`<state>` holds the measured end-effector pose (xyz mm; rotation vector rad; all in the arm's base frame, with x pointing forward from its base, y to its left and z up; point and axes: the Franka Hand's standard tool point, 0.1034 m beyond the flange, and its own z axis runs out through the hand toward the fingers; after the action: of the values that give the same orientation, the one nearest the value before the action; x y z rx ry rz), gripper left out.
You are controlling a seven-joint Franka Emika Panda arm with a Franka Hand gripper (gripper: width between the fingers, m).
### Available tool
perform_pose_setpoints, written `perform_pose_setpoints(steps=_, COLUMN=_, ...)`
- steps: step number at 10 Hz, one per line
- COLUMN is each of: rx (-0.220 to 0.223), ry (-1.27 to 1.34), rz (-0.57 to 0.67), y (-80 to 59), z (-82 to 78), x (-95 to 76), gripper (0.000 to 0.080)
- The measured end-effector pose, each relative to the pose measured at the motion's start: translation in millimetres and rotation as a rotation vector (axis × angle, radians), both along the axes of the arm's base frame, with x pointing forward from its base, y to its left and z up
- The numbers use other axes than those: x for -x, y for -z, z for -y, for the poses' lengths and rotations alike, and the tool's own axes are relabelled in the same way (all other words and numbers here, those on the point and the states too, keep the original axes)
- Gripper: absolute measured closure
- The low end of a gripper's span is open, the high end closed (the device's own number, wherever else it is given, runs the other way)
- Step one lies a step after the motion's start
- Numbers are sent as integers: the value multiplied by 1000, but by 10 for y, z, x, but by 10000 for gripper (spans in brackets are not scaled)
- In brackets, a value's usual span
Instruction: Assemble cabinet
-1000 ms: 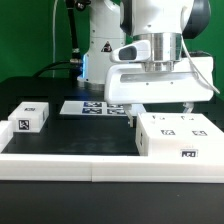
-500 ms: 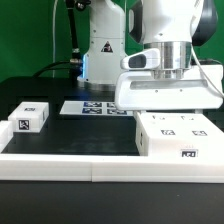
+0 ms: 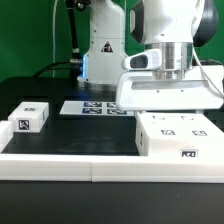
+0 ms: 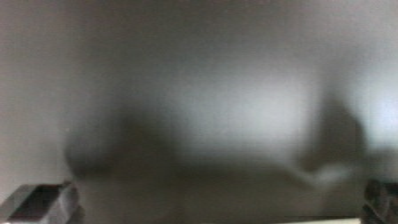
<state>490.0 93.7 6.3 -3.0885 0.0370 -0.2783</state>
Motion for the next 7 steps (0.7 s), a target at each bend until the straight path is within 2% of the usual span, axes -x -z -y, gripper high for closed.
perform_pose_setpoints(steps=1, rx=12, ry=-7, rz=2, y=6, z=1, x=-2, gripper=2)
perform_pose_setpoints(steps=3, rx=31, ry=-20, rz=4, y=18, z=100, x=-14, gripper=3)
perform_pose_setpoints(steps=7, rx=39, ry=-40, rz=7, y=19, z=180, x=-25, gripper=3)
